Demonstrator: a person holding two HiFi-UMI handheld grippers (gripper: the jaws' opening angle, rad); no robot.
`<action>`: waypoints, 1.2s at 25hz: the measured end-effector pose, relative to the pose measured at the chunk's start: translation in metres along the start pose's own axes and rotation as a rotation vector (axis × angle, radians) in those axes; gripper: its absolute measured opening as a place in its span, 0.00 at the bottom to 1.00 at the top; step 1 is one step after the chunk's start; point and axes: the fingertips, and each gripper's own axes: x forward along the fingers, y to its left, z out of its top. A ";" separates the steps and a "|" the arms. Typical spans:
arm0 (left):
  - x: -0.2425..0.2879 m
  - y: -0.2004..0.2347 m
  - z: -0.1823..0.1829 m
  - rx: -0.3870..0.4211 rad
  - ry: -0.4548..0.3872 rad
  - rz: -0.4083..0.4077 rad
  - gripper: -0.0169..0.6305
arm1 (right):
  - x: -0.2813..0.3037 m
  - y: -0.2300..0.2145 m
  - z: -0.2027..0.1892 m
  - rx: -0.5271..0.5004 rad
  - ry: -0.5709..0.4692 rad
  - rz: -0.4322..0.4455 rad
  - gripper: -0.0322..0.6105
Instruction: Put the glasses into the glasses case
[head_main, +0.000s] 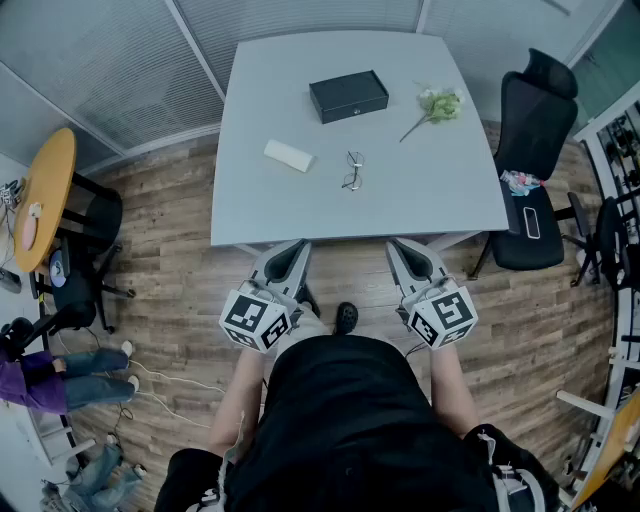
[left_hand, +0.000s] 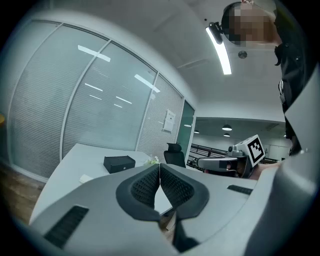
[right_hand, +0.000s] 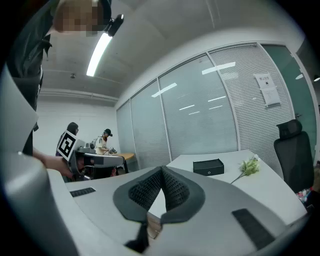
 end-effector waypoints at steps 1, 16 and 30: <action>0.001 0.000 0.000 -0.003 -0.002 -0.001 0.06 | 0.001 -0.001 0.001 -0.002 0.000 -0.001 0.07; -0.004 0.006 -0.009 0.022 0.047 0.031 0.06 | 0.004 0.000 0.002 -0.038 0.010 0.007 0.07; 0.008 0.052 -0.020 -0.008 0.085 0.042 0.06 | 0.054 -0.008 0.004 -0.016 0.014 -0.026 0.08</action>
